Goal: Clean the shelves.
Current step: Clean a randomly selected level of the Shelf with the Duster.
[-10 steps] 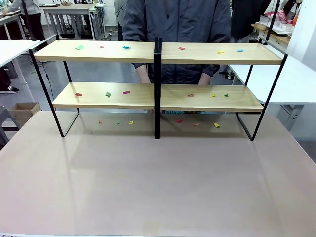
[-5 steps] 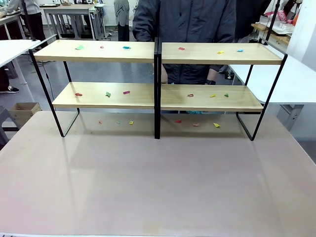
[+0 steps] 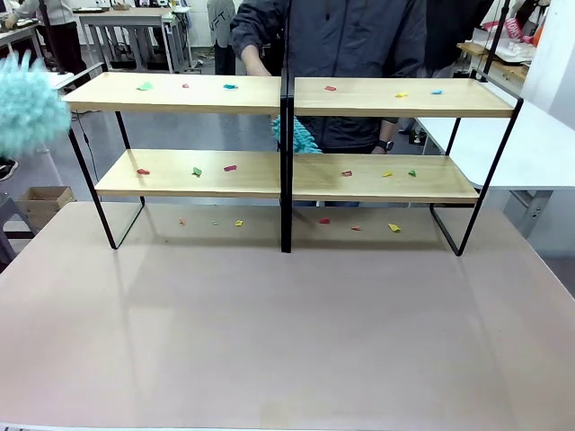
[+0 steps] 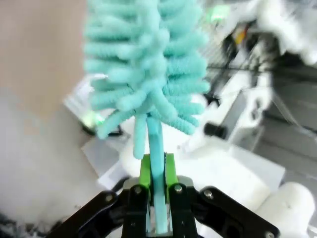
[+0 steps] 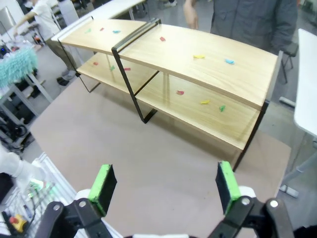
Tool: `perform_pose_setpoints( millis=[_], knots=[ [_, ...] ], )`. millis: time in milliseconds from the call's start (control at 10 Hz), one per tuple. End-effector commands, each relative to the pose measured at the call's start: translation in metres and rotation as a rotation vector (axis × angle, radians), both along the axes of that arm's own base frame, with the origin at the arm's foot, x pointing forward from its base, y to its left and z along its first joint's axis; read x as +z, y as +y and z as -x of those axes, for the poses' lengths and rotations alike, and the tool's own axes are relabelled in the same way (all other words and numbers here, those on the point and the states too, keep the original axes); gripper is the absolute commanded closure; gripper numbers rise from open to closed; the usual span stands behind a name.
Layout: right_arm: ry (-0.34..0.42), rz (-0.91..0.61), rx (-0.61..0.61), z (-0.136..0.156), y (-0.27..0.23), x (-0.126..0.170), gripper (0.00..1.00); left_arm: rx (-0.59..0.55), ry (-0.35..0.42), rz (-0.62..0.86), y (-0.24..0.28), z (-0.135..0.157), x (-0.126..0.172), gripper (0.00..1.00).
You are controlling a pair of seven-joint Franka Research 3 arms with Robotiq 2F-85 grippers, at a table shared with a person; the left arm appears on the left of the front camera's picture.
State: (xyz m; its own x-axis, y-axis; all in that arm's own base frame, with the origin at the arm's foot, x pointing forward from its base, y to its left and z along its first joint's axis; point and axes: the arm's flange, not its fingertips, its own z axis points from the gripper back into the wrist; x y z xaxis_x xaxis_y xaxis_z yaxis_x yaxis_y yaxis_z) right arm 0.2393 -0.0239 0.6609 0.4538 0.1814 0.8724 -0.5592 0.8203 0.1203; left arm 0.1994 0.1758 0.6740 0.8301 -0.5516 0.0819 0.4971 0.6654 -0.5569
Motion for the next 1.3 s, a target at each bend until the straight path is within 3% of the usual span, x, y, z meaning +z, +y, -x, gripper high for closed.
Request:
perform_pose_setpoints(
  millis=[0,100,200,300,400,500,700,900,1200],
  knots=[
    [0.001,-0.001,0.0,0.0,0.0,-0.001,0.0,-0.172,-0.032,0.044,0.015,0.076,-0.009,0.88],
    [0.001,-0.001,0.0,0.0,0.0,-0.001,0.0,-0.363,-0.048,0.018,0.0,0.086,-0.028,0.88],
    [0.001,-0.001,0.0,0.0,0.0,-0.001,0.0,-0.329,-0.032,-0.049,-0.023,0.07,-0.033,0.88],
    [0.001,-0.001,0.0,0.0,0.0,-0.001,0.0,-0.188,-0.025,-0.018,-0.005,0.052,-0.053,0.88],
    [0.001,-0.001,0.0,0.0,0.0,-0.001,0.0,-0.188,-0.025,-0.018,-0.005,0.052,-0.053,0.88],
    [0.001,-0.001,0.0,0.0,0.0,-0.001,0.0,-0.276,-0.037,-0.027,-0.019,0.058,-0.069,0.88],
    [0.001,-0.001,0.0,0.0,0.0,-0.001,0.0,-0.385,-0.006,-0.088,-0.095,0.002,-0.069,0.88],
    [0.001,-0.001,0.0,0.0,0.0,-0.001,0.0,-0.343,0.007,-0.067,-0.157,-0.042,-0.075,0.88],
    [0.001,-0.001,0.0,0.0,0.0,-0.001,0.0,-0.088,-0.11,-0.085,-0.236,-0.102,-0.09,0.88]
  ],
)
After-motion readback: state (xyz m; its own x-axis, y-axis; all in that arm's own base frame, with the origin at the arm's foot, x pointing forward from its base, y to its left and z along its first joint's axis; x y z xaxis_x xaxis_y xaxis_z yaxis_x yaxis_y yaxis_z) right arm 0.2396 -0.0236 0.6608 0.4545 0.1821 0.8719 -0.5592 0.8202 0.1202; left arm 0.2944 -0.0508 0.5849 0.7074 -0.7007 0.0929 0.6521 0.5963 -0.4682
